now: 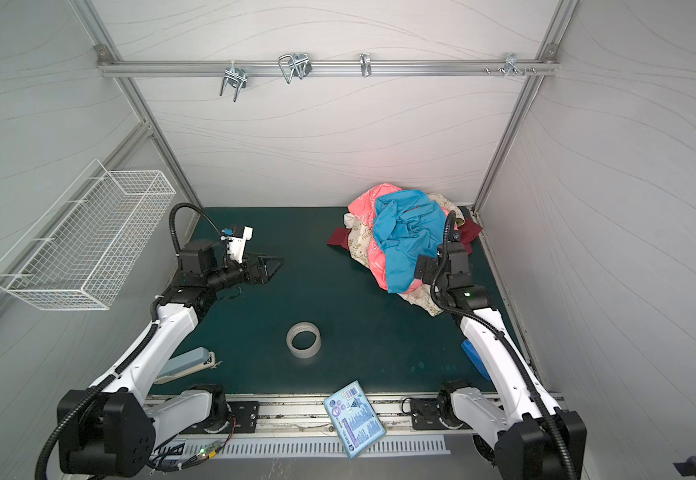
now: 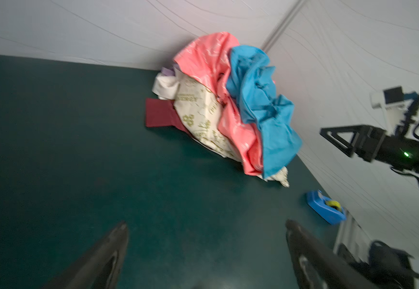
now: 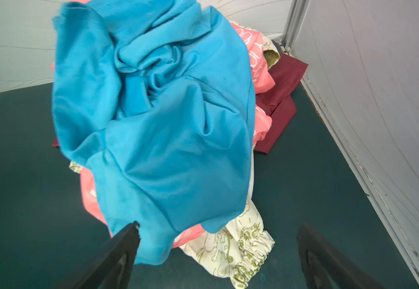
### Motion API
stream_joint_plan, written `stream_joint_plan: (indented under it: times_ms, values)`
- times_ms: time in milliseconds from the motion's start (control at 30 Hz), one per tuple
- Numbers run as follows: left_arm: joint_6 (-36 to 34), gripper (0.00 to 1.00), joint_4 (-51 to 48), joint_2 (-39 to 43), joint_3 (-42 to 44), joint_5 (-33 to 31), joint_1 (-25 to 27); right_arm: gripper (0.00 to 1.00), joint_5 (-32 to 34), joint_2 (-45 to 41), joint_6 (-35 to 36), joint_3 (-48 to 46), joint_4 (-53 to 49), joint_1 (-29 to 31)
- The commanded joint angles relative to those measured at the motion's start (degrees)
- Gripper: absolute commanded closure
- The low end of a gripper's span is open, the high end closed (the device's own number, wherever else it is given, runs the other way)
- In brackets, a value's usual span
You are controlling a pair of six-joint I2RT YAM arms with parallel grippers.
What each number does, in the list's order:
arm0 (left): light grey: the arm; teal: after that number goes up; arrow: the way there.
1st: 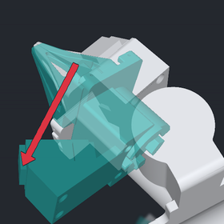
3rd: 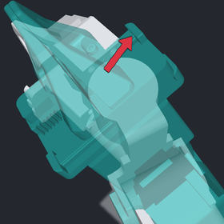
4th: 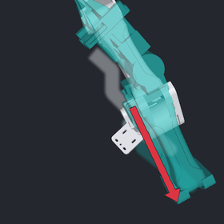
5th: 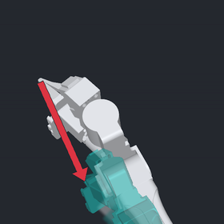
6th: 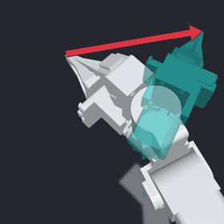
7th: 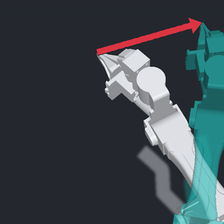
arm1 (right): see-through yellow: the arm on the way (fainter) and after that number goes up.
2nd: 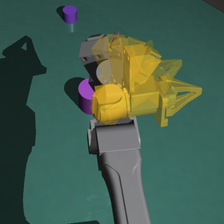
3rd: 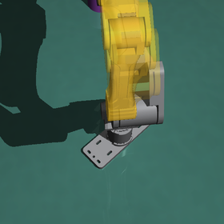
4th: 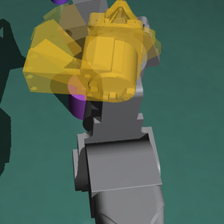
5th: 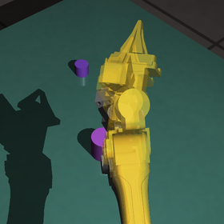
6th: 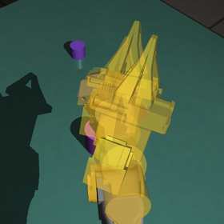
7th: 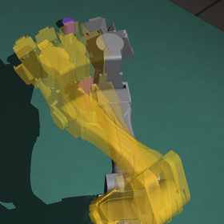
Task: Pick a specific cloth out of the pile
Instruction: 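Raise the left arm while the right gripper reaches to the clothes pile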
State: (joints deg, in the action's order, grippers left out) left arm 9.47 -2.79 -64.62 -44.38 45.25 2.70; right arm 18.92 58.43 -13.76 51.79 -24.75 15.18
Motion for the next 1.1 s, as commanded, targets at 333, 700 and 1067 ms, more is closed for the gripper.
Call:
stream_joint_plan:
  times_ms: [333, 700, 1067]
  values:
    - [-8.89, 0.01, -3.48, 2.93, 3.14, 9.16, 3.64, 0.01, -1.72, 20.35, 5.25, 25.95, -9.85, 17.57]
    - [-9.12, 0.01, -3.63, 0.3, 2.41, 7.74, 3.73, 0.1, -14.83, 45.35, 6.92, 45.24, -7.52, 18.22]
    - [-9.22, 0.01, -4.43, -3.6, 0.71, 7.83, 3.65, 0.15, -5.68, 60.35, 9.01, 59.27, -9.2, 18.11]
